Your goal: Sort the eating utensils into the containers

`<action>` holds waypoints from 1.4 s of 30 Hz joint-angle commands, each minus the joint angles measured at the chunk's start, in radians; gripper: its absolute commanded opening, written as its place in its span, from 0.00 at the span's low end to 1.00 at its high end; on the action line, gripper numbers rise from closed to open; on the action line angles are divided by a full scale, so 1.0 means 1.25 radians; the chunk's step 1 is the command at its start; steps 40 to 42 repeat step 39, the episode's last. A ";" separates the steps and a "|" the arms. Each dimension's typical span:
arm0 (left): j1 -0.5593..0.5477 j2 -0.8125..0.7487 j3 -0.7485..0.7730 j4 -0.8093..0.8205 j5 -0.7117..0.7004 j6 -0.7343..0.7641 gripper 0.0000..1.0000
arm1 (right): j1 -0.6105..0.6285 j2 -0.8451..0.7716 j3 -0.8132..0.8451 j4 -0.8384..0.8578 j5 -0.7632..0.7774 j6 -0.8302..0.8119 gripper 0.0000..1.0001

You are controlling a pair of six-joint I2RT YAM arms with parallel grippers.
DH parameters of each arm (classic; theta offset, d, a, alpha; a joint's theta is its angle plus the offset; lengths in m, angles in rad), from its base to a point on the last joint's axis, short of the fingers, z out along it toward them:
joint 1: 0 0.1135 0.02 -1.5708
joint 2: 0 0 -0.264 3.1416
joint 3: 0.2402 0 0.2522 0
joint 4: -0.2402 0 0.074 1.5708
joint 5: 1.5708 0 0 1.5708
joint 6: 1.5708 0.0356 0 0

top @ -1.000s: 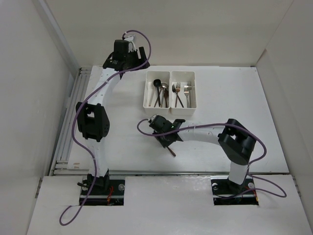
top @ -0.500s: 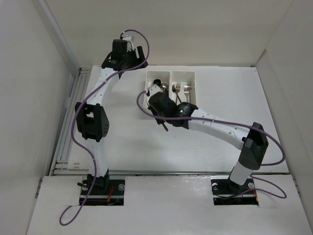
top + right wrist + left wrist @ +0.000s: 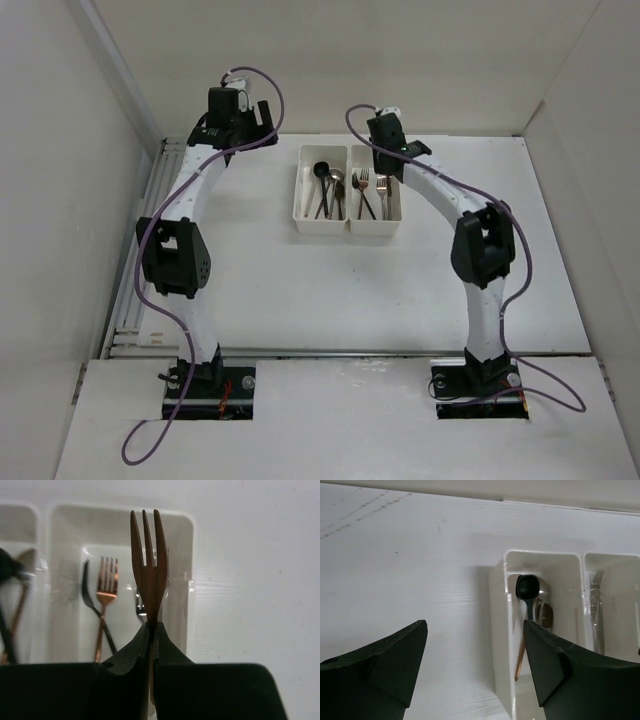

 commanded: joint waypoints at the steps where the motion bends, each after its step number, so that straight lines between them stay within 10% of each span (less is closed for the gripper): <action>1: 0.019 -0.081 -0.033 0.017 -0.041 0.036 0.76 | -0.008 0.061 0.057 -0.066 -0.064 0.006 0.04; 4: 0.027 -0.089 -0.050 0.017 -0.052 0.043 0.76 | -0.008 0.069 0.057 -0.078 -0.085 0.021 0.23; 6: 0.036 -0.096 -0.050 0.017 -0.070 0.059 0.79 | -0.016 0.029 0.042 -0.065 -0.085 0.030 0.67; 12: 0.052 -0.111 -0.050 0.000 -0.097 0.075 0.90 | -0.038 -0.125 0.016 -0.065 -0.085 0.030 0.96; 24: 0.209 -0.230 -0.196 -0.053 -0.148 0.073 0.95 | -0.463 -0.677 -0.484 0.019 -0.085 -0.040 1.00; 42: 0.253 -0.382 -0.303 -0.052 -0.157 0.095 1.00 | -0.464 -0.793 -0.571 0.110 -0.128 -0.059 1.00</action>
